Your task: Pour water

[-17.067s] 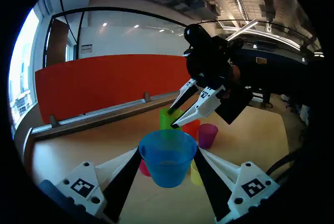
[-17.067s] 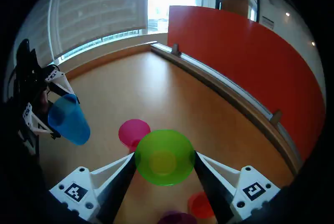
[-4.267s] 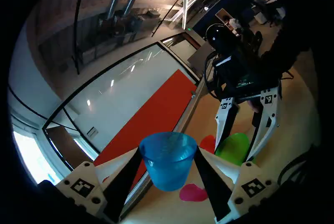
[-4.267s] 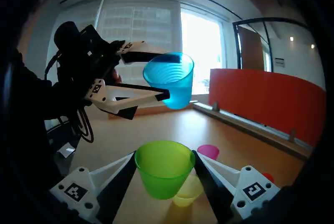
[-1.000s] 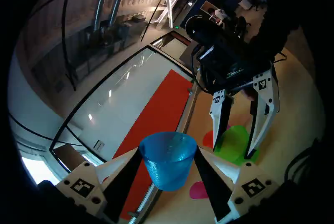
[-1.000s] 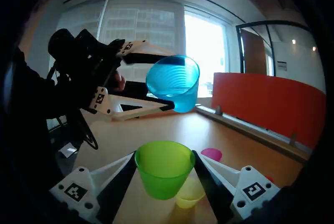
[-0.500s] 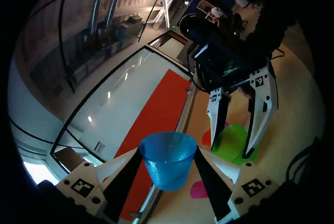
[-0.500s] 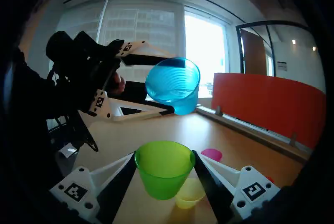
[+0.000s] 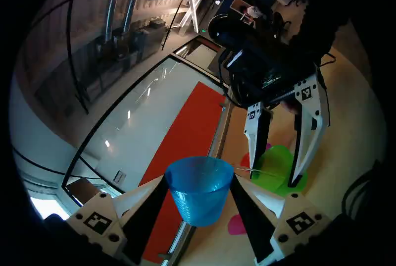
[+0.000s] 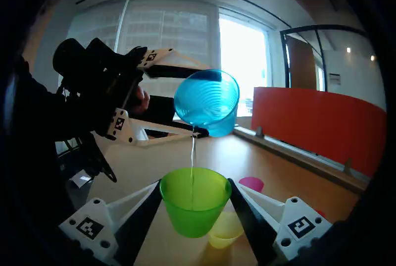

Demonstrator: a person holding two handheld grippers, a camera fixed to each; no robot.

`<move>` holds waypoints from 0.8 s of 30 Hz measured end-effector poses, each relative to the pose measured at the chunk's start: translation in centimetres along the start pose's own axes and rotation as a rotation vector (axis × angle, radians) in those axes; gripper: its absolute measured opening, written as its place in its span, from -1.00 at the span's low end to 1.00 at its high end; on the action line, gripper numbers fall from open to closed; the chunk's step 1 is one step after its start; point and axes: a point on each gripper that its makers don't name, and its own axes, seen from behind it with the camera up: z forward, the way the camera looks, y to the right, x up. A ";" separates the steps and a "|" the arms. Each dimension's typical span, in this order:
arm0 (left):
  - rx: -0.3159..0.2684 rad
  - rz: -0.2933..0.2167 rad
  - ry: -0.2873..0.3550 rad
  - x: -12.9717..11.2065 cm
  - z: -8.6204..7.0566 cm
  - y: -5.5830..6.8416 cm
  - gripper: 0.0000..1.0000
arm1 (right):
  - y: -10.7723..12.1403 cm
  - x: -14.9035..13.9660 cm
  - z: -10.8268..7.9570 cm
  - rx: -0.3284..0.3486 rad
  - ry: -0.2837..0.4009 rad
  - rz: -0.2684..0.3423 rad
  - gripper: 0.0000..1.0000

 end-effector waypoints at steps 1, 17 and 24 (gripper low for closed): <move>0.000 0.000 0.000 0.0 0.0 0.0 0.72 | 0.0 0.0 0.0 0.000 0.000 0.000 0.90; 0.000 0.020 0.000 0.2 0.0 0.2 0.72 | 0.1 0.0 -0.3 -0.004 0.001 -0.001 0.90; 0.001 0.026 0.001 0.4 0.0 0.1 0.72 | 0.1 0.0 -0.4 -0.004 0.003 -0.001 0.90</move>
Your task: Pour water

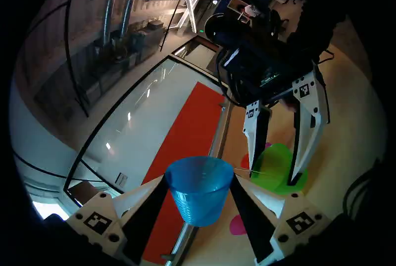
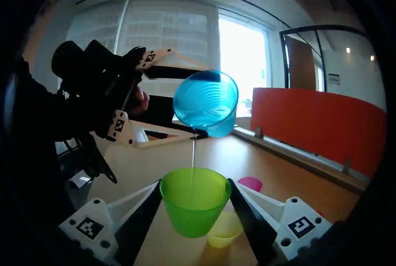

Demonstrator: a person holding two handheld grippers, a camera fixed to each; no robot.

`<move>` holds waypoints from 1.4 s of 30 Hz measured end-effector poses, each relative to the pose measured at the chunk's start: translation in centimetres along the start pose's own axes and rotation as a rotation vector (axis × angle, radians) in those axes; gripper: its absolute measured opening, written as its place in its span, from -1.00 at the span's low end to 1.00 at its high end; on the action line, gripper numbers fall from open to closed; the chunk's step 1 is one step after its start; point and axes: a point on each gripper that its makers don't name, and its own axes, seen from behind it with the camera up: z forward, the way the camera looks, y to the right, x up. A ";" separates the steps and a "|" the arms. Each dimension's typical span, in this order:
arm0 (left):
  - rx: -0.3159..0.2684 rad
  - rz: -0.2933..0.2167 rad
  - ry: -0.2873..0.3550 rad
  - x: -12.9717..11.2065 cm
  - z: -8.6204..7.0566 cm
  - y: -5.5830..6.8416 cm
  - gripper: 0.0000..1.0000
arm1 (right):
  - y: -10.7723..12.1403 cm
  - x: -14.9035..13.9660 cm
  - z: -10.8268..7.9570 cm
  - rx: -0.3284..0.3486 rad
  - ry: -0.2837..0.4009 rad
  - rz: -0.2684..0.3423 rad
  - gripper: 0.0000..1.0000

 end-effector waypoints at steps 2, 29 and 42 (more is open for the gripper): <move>0.001 0.004 0.000 0.0 0.0 -0.1 0.72 | 0.0 0.0 0.0 0.000 0.000 -0.002 0.90; 0.000 0.045 -0.004 0.2 0.0 0.3 0.72 | -0.2 0.3 0.0 0.001 0.006 -0.008 0.90; 0.005 0.059 -0.005 0.2 -0.1 0.4 0.72 | -0.2 0.4 0.0 0.000 0.008 -0.009 0.90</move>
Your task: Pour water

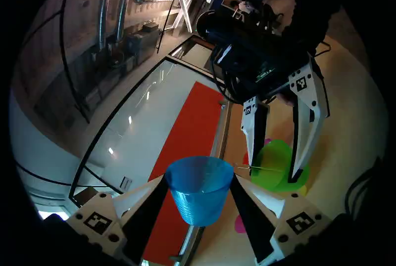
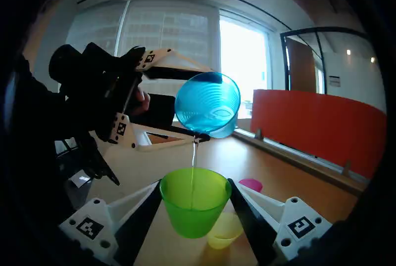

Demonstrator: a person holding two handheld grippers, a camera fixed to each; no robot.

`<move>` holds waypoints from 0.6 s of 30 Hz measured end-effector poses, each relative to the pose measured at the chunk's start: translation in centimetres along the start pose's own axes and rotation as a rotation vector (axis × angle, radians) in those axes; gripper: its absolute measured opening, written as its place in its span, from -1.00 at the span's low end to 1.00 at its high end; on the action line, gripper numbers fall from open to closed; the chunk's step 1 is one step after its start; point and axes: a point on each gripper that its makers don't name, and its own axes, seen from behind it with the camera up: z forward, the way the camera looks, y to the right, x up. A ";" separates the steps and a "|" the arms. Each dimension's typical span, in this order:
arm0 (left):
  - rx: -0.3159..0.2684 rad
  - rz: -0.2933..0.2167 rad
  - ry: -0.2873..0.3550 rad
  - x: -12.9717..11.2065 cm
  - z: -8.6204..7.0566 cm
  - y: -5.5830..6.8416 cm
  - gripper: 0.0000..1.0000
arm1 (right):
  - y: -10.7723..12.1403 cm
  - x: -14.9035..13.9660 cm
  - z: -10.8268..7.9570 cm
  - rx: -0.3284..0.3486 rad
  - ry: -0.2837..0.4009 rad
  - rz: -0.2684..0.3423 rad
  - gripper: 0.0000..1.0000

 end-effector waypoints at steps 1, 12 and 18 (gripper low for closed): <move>0.000 0.002 0.000 0.0 0.0 0.0 0.72 | 0.0 0.0 0.0 0.000 0.000 0.000 0.90; -0.001 0.024 -0.002 0.1 0.0 0.0 0.72 | 0.0 0.0 -0.1 -0.002 0.002 -0.002 0.90; 0.002 0.034 -0.001 0.2 0.0 -0.2 0.72 | 0.0 0.0 -0.2 -0.005 0.002 -0.004 0.90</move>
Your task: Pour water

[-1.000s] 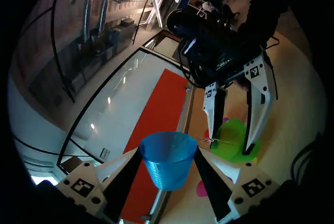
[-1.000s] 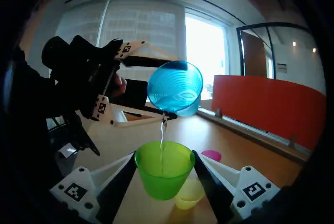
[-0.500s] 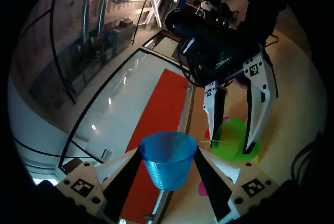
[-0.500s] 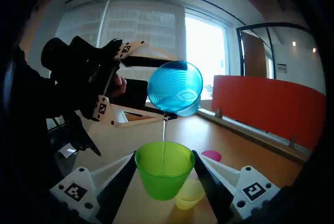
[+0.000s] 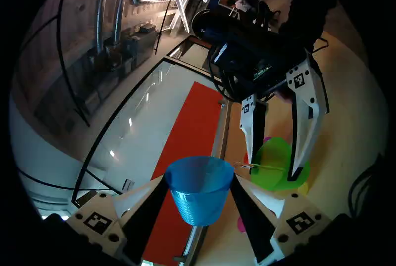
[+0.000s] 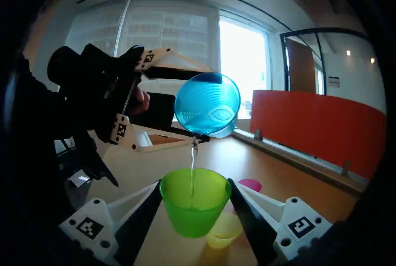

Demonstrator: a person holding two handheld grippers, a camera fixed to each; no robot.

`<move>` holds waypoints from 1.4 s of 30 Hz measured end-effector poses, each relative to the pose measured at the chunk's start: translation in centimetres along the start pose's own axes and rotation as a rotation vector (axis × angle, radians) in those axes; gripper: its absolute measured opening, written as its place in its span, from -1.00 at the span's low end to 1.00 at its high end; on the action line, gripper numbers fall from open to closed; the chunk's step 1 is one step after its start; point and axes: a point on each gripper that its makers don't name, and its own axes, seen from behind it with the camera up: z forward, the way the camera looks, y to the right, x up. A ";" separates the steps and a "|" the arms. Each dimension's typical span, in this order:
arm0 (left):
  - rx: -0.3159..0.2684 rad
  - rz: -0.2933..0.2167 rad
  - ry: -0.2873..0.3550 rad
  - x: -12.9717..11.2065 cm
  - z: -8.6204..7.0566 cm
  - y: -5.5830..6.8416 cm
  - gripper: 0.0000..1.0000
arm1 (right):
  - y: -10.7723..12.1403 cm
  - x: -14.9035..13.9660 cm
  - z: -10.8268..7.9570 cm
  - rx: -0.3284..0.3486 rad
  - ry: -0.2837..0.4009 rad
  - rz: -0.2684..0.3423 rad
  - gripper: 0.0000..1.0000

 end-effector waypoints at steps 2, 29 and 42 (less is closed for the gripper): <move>0.001 0.003 0.001 0.1 0.0 -0.1 0.72 | 0.0 0.0 0.0 0.000 0.000 -0.001 0.90; 0.001 0.036 0.009 0.7 0.0 -0.1 0.72 | -0.1 0.2 -0.3 -0.002 0.001 -0.009 0.90; 0.002 0.049 0.013 0.9 -0.2 0.0 0.72 | -0.1 0.3 -0.3 -0.003 0.001 -0.010 0.90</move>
